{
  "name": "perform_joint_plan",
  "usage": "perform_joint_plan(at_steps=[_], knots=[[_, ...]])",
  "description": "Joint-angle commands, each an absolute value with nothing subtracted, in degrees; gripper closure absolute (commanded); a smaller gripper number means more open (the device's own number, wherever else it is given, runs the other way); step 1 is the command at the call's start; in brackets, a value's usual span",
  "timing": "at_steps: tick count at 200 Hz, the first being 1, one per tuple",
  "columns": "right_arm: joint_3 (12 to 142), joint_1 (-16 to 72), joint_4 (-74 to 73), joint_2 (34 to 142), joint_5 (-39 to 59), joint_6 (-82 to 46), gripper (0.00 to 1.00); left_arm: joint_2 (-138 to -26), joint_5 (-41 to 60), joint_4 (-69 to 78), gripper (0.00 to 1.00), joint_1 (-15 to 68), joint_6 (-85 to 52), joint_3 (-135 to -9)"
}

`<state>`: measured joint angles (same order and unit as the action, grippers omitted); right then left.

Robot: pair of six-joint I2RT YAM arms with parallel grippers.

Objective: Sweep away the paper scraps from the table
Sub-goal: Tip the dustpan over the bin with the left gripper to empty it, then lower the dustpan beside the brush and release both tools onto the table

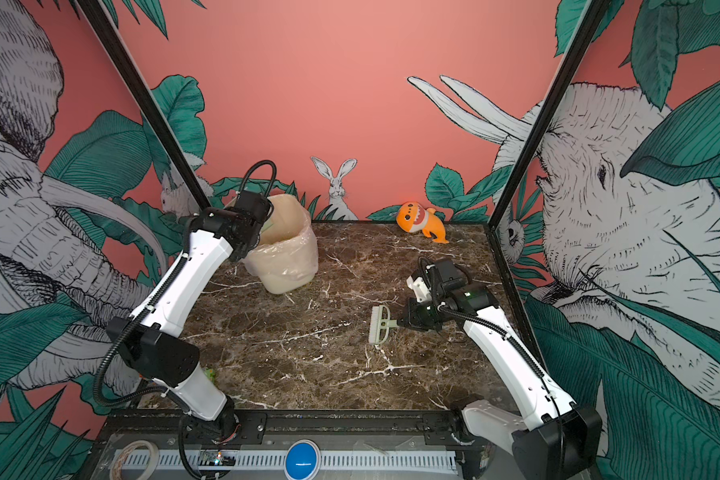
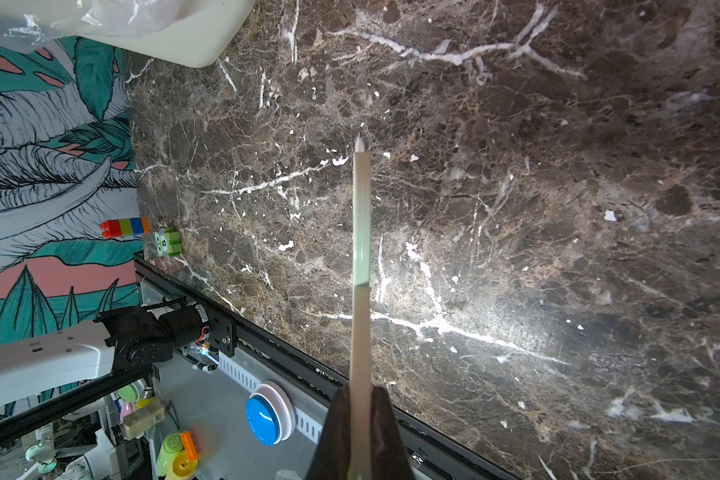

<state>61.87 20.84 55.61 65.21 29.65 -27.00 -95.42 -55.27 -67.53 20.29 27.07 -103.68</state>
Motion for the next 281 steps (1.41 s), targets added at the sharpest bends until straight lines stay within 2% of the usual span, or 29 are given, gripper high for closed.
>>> perform_joint_plan(at_steps=[1,28,44,136,152,175,206,246,281], knots=[[61.35,20.54,56.60,64.25,30.39,-27.33,1.00,-90.01,-66.26,-51.72,0.88,21.37,41.35,-98.26],[61.30,20.50,56.65,64.29,30.27,-27.50,1.00,-85.14,-69.78,-26.42,0.87,24.02,62.47,-87.37],[61.37,20.57,56.34,64.26,30.15,-27.60,1.00,-83.66,-69.15,-17.73,0.88,24.87,70.40,-83.69],[61.44,20.55,57.19,63.47,29.66,-27.33,1.00,-81.56,-68.65,-12.03,0.87,24.93,75.82,-79.94],[61.41,20.57,57.04,63.41,28.86,-27.18,1.00,-81.68,-68.48,-16.73,0.87,24.88,69.94,-83.07],[62.09,20.16,57.20,63.61,26.41,-26.31,1.00,-82.63,-63.85,-38.45,0.87,25.93,49.08,-95.11],[63.40,17.26,55.28,65.23,25.50,-25.23,1.00,-83.17,-54.41,-55.74,0.86,33.09,29.36,-105.11],[61.96,11.71,46.49,66.66,27.12,-26.65,1.00,-81.68,-42.73,-62.61,0.85,46.24,9.45,-100.70],[57.51,9.73,36.91,68.02,29.08,-28.68,1.00,-79.43,-30.22,-57.79,0.84,52.59,-3.32,-88.98]])
